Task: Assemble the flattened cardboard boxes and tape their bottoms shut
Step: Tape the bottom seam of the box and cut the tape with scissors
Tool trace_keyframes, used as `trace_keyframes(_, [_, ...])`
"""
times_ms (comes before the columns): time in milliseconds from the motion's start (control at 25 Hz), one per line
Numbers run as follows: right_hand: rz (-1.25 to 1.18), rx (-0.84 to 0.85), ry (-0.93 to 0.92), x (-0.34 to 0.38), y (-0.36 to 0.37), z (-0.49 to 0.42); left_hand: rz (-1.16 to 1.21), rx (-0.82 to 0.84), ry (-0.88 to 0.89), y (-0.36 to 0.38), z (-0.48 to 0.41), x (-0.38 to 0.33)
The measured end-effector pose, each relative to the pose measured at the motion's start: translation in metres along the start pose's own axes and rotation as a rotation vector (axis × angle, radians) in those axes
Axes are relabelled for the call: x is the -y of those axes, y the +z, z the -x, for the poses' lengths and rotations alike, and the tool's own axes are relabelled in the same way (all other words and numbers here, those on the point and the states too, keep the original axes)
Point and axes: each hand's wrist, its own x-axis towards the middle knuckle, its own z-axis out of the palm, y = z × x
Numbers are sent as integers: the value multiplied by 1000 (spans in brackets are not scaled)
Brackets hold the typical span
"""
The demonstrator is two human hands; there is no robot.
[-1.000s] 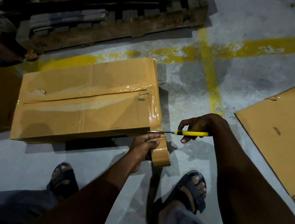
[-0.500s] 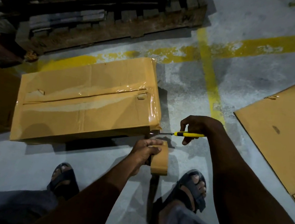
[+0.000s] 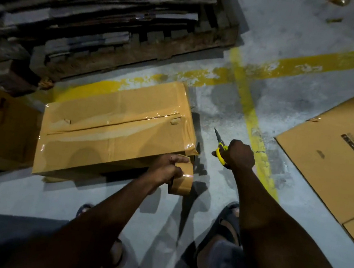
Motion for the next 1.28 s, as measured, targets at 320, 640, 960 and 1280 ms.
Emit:
trace_keyframes(320, [-192,-162,-232,91,-41,39,-890,-157,374,-143,47,-76])
trace_keyframes(640, [42,-209,-431,214,43,68,-940,-272,334,-216,18,-64])
trace_keyframes(960, [-572,-120,-188,144,34,61,-975,-184,349,-205,3,-69])
trace_keyframes(1280, [-997,384,24,48,25,70,-1051,-172,346,-174,-1,-86])
